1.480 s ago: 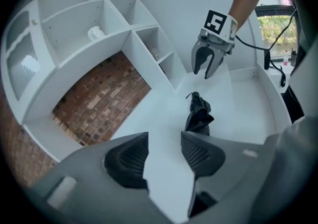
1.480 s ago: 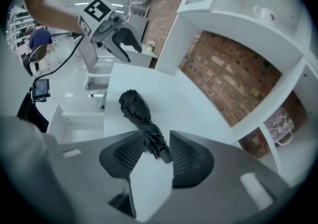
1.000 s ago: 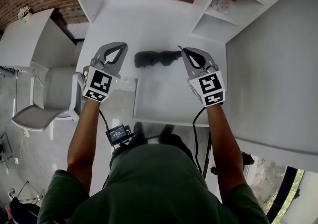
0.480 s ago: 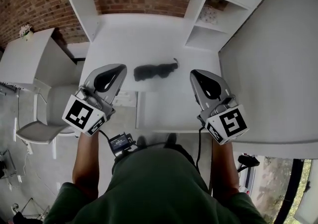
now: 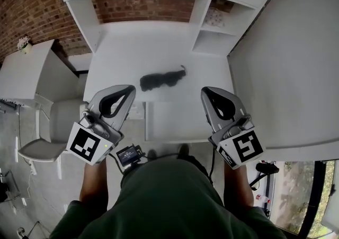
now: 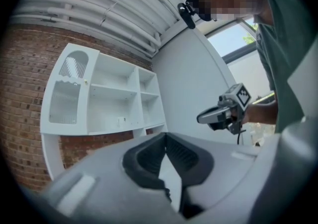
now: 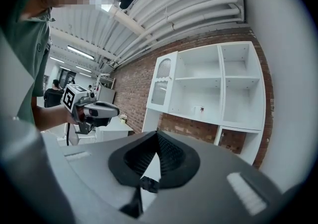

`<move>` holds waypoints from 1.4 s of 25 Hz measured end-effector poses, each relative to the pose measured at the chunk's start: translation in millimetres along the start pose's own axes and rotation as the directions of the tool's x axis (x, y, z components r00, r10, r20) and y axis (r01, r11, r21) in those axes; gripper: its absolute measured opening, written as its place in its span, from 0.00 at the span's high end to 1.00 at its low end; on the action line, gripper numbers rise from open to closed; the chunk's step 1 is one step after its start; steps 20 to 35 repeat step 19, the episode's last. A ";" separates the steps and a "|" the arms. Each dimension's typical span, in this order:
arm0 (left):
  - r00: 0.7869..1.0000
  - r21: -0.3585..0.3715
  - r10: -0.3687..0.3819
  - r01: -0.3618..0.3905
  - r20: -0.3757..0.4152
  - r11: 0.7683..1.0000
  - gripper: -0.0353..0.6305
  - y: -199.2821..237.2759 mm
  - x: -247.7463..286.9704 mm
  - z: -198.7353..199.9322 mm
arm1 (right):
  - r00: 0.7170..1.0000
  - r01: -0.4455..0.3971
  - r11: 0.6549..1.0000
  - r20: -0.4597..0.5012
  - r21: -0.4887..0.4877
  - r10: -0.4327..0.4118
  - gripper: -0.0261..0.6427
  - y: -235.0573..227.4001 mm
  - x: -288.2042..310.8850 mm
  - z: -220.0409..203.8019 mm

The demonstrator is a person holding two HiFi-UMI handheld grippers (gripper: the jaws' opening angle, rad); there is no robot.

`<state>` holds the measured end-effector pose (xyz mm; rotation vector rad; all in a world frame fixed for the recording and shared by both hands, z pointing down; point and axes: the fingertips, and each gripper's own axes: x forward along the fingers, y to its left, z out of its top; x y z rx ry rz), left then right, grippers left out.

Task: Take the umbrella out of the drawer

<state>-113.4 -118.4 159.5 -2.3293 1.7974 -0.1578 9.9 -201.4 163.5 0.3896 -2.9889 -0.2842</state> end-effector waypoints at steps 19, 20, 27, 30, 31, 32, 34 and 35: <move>0.999 -0.023 -0.023 0.022 -0.027 0.999 0.94 -3.7 -3.1 -15.6 | 0.999 0.012 1.000 -0.043 0.014 -0.011 0.95 6.7 -1.1 -10.0; 0.999 -0.023 -0.023 0.022 -0.027 0.999 0.94 -3.7 -3.1 -15.6 | 0.999 0.012 1.000 -0.043 0.014 -0.011 0.95 6.7 -1.1 -10.0; 0.999 -0.023 -0.023 0.022 -0.027 0.999 0.94 -3.7 -3.1 -15.6 | 0.999 0.012 1.000 -0.043 0.014 -0.011 0.95 6.7 -1.1 -10.0; 0.999 -0.023 -0.023 0.022 -0.027 0.999 0.94 -3.7 -3.1 -15.6 | 0.999 0.012 1.000 -0.043 0.014 -0.011 0.95 6.7 -1.1 -10.0; 0.999 -0.023 -0.023 0.022 -0.027 0.999 0.94 -3.7 -3.1 -15.6 | 0.999 0.012 1.000 -0.043 0.014 -0.011 0.95 6.7 -1.1 -10.0; 0.999 -0.023 -0.023 0.022 -0.027 0.999 0.94 -3.7 -3.1 -15.6 | 0.999 0.012 1.000 -0.043 0.014 -0.011 0.95 6.7 -1.1 -10.0; 0.999 -0.023 -0.023 0.022 -0.027 0.999 0.94 -3.7 -3.1 -15.6 | 0.999 0.012 1.000 -0.043 0.014 -0.011 0.95 6.7 -1.1 -10.0; 0.999 -0.023 -0.023 0.022 -0.027 0.999 0.94 -3.7 -3.1 -15.6 | 0.999 0.012 1.000 -0.043 0.014 -0.011 0.95 6.7 -1.1 -10.0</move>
